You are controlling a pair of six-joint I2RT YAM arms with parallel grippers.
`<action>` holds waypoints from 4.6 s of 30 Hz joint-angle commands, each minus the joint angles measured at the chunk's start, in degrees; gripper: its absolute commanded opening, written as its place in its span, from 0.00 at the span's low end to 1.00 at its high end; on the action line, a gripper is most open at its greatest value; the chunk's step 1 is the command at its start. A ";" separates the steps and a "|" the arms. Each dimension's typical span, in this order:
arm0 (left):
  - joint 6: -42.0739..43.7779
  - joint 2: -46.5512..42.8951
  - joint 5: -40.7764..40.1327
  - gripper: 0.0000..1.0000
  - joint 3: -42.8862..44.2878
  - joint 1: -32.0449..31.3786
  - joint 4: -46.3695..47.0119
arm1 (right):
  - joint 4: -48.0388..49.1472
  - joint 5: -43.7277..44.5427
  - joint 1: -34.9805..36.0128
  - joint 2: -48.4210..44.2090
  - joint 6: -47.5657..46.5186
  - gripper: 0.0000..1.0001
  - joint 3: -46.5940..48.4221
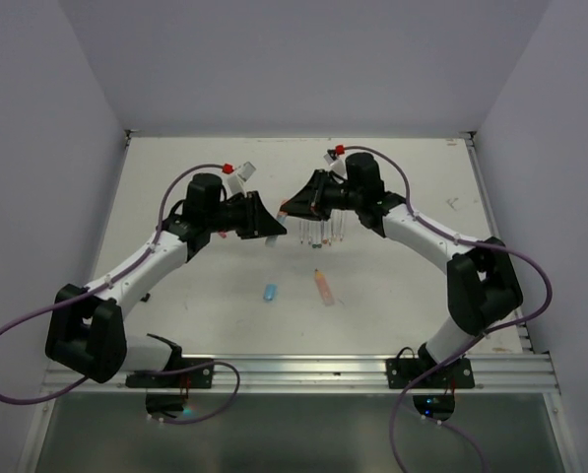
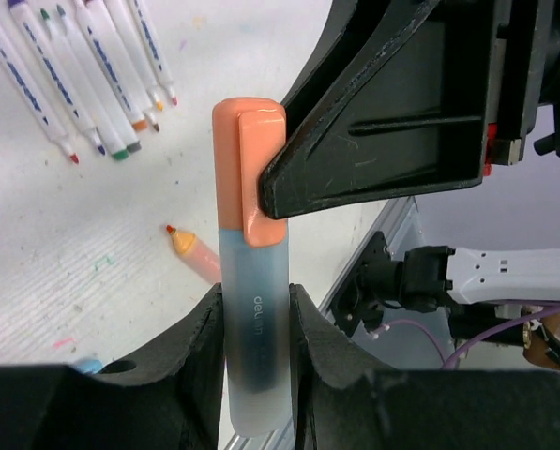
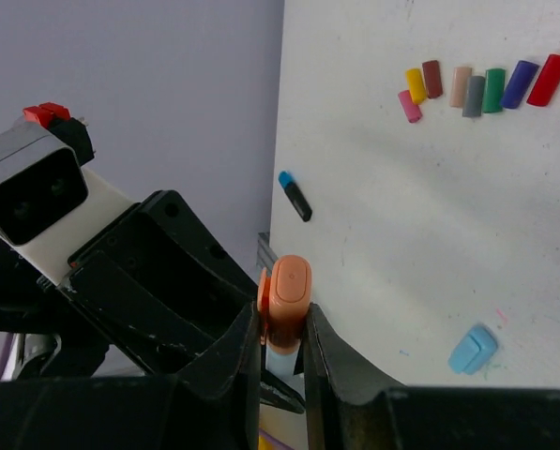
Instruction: Open the pen caps
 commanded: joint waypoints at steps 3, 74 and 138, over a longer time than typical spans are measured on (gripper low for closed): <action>3.49 -2.00 4.06 0.00 2.23 -1.05 -8.99 | 5.96 10.00 -5.51 -2.10 -3.95 0.00 2.88; 7.89 -9.56 -31.90 0.00 8.57 1.85 -36.37 | -12.17 8.26 16.47 16.70 -14.43 0.17 -2.74; -33.85 24.81 -27.77 0.09 4.09 -25.49 -2.53 | -45.30 10.72 -10.16 -17.22 -26.30 0.57 0.95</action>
